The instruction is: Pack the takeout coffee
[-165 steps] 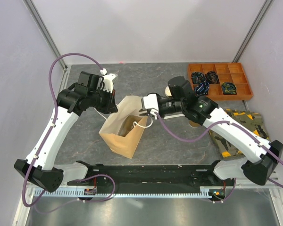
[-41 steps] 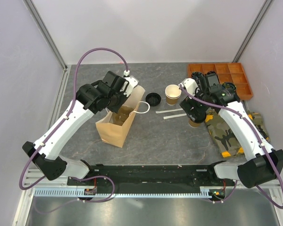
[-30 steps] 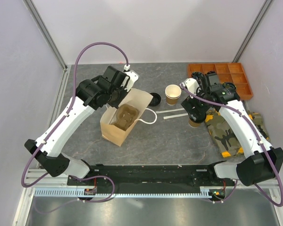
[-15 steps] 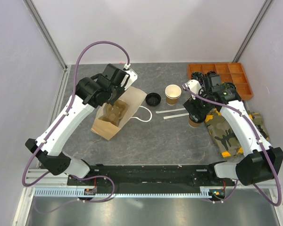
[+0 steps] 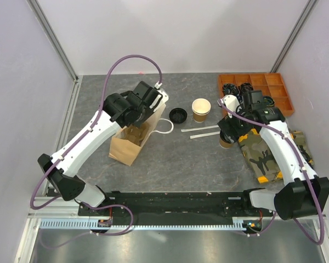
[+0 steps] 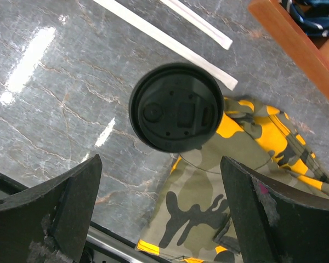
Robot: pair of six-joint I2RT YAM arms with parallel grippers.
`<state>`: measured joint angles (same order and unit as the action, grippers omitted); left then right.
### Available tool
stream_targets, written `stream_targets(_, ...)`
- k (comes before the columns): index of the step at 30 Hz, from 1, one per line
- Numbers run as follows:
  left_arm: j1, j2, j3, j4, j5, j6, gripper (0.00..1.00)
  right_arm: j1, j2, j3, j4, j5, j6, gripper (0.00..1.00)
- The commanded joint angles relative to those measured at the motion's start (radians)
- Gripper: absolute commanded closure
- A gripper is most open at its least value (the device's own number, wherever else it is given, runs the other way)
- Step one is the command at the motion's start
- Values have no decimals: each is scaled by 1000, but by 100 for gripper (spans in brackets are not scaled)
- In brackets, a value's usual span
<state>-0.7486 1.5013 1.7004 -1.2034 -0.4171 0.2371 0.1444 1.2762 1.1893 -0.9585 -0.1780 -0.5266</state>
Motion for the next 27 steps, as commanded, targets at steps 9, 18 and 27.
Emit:
stream_targets(9, -51, 63, 88, 25, 64, -81, 98, -124, -17, -45, 0, -58, -96, 2)
stream_targets(18, -66, 100, 134, 24, 87, -91, 98, -131, 87, -54, 89, -129, -47, 2)
stream_targets(27, -71, 105, 133, 21, 95, -93, 98, -131, 121, -76, 165, -141, -18, 2)
